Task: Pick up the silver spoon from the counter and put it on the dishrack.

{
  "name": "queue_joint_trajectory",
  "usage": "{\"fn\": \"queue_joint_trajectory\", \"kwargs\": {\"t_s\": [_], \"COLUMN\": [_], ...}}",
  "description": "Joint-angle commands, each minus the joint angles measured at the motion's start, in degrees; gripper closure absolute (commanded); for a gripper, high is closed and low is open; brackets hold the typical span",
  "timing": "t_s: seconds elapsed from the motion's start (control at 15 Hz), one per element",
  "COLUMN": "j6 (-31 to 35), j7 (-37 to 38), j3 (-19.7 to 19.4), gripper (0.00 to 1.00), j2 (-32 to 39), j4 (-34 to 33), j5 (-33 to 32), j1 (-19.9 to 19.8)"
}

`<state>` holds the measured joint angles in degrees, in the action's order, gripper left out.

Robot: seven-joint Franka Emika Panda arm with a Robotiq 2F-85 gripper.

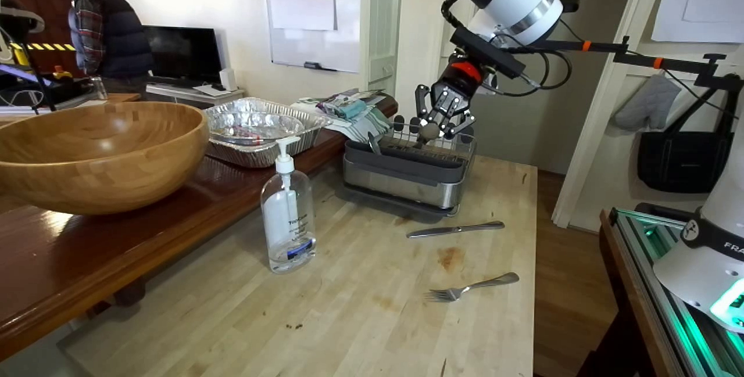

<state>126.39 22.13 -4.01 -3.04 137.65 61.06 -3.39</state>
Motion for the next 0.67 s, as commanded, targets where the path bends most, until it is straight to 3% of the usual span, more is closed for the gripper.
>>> {"fn": "queue_joint_trajectory", "kwargs": {"t_s": [0.0,0.6], "j6": [-4.8,-10.8], "j7": [-0.3,-1.9], "j3": [-1.5,-4.5], "gripper": [0.97,0.97], "j2": [2.2,7.3], "j4": [-2.0,-5.0], "j5": [3.3,8.9], "j1": [-1.6,-4.8]}}
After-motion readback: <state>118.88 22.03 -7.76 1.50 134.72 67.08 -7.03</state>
